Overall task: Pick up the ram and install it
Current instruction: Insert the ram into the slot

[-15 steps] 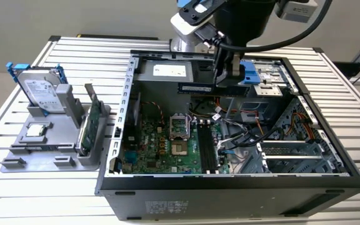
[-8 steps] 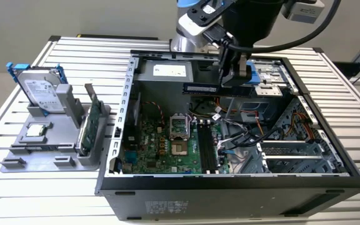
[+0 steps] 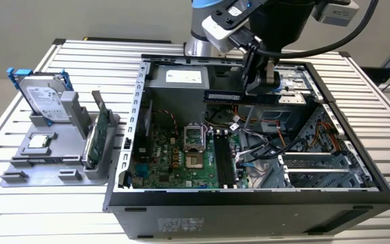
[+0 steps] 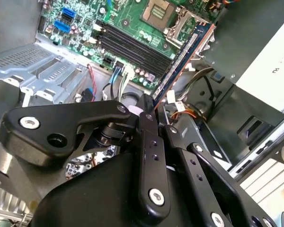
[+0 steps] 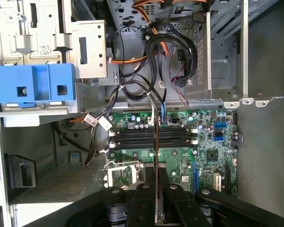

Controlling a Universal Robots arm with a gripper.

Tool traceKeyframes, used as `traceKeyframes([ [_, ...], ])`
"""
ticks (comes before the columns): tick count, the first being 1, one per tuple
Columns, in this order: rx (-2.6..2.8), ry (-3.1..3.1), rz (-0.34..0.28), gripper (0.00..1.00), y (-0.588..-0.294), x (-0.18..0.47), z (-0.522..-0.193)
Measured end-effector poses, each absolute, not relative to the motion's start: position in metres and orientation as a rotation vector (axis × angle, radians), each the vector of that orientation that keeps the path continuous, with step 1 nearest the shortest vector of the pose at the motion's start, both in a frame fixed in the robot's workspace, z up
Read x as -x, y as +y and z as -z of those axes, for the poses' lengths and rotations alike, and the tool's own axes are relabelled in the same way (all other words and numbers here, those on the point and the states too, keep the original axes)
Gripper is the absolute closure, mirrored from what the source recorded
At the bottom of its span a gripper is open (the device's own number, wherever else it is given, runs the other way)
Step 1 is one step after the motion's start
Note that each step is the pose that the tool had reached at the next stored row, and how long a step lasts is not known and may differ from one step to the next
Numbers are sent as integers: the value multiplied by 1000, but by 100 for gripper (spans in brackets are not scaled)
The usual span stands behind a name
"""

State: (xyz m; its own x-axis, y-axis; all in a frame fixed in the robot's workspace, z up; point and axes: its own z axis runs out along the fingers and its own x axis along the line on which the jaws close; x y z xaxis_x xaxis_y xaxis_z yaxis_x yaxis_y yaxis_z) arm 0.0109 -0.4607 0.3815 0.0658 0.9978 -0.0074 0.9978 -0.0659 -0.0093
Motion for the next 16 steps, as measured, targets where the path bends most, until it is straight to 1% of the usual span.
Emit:
traceKeyframes([
  [16, 2292, -2146, -18, 100, -461, -22, -381],
])
